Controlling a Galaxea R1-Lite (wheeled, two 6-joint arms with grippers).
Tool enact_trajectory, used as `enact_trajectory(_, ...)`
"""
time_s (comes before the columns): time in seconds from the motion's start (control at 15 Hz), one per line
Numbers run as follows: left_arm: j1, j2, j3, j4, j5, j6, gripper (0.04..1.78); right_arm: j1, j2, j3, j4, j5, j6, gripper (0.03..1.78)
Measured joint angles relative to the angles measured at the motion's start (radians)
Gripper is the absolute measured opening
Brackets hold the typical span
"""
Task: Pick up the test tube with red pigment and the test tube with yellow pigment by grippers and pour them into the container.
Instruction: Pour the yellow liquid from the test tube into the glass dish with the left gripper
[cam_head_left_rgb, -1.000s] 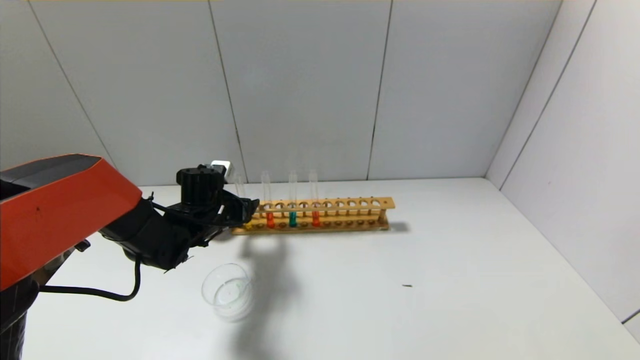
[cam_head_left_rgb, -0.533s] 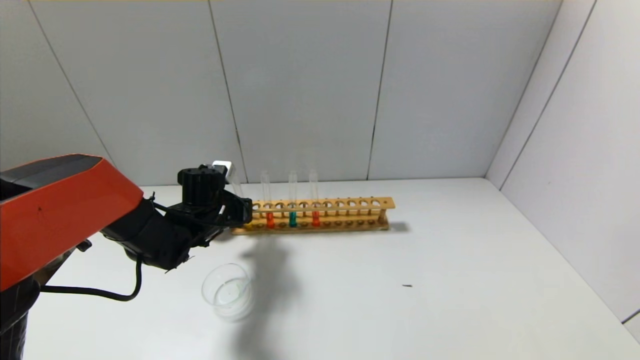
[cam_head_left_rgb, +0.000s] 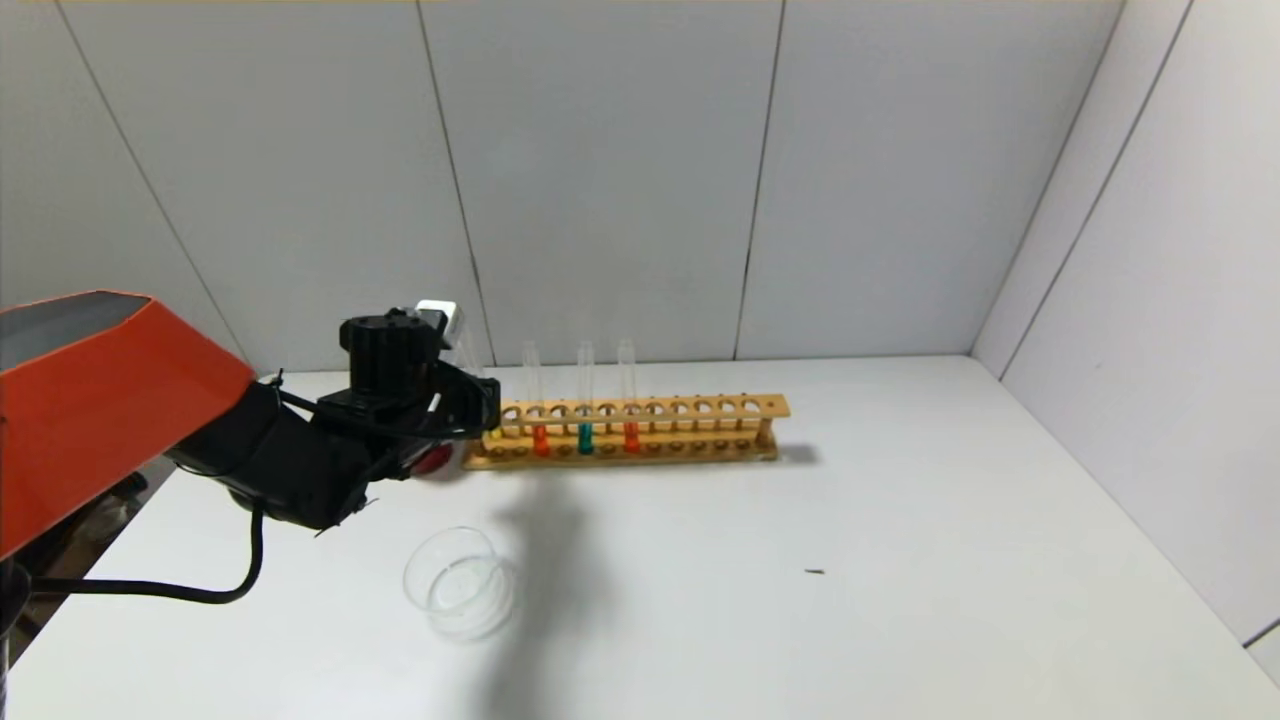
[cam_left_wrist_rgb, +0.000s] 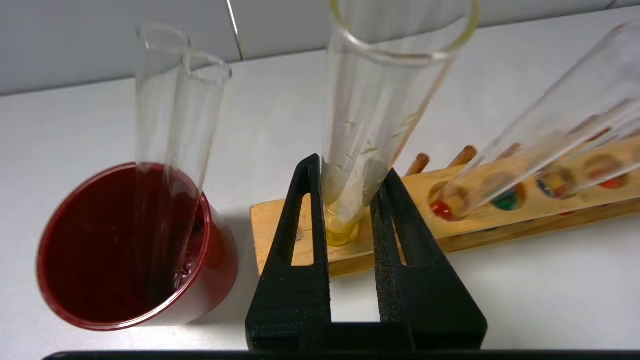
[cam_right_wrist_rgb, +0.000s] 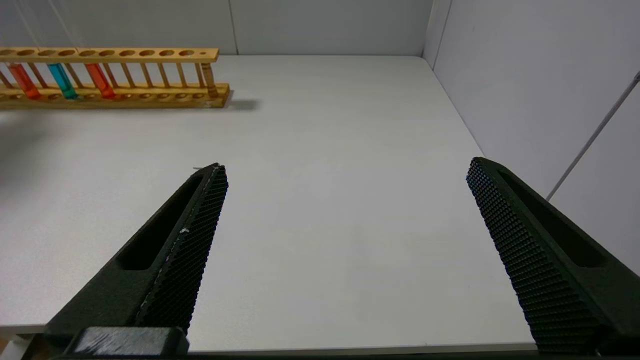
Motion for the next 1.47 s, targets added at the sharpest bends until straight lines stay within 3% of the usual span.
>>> enact_trajectory(0.2,-0.002,-0.074,-0.045,0.087,-0.001,0.021,0.3,0.0,0.0,0.0,0.0,0.0,0.0,1.75)
enact_trajectory(0.53,-0.005,-0.196,-0.256,0.339,-0.002,0.057,0.3,0.0,0.0,0.0,0.0,0.0,0.0,1.75)
enact_trajectory(0.73,-0.005,-0.291,-0.286,0.431,-0.007,0.116,0.3,0.0,0.0,0.0,0.0,0.0,0.0,1.75)
enact_trajectory(0.93,-0.003,-0.424,-0.229,0.549,-0.01,0.187,0.3,0.0,0.0,0.0,0.0,0.0,0.0,1.75)
enact_trajectory(1.13,0.004,-0.586,-0.065,0.643,-0.04,0.318,0.3,0.0,0.0,0.0,0.0,0.0,0.0,1.75)
enact_trajectory(1.27,0.03,-0.689,0.066,0.649,-0.118,0.412,0.3,0.0,0.0,0.0,0.0,0.0,0.0,1.75)
enact_trajectory(1.47,0.143,-0.805,0.211,0.663,-0.329,0.572,0.3,0.0,0.0,0.0,0.0,0.0,0.0,1.75)
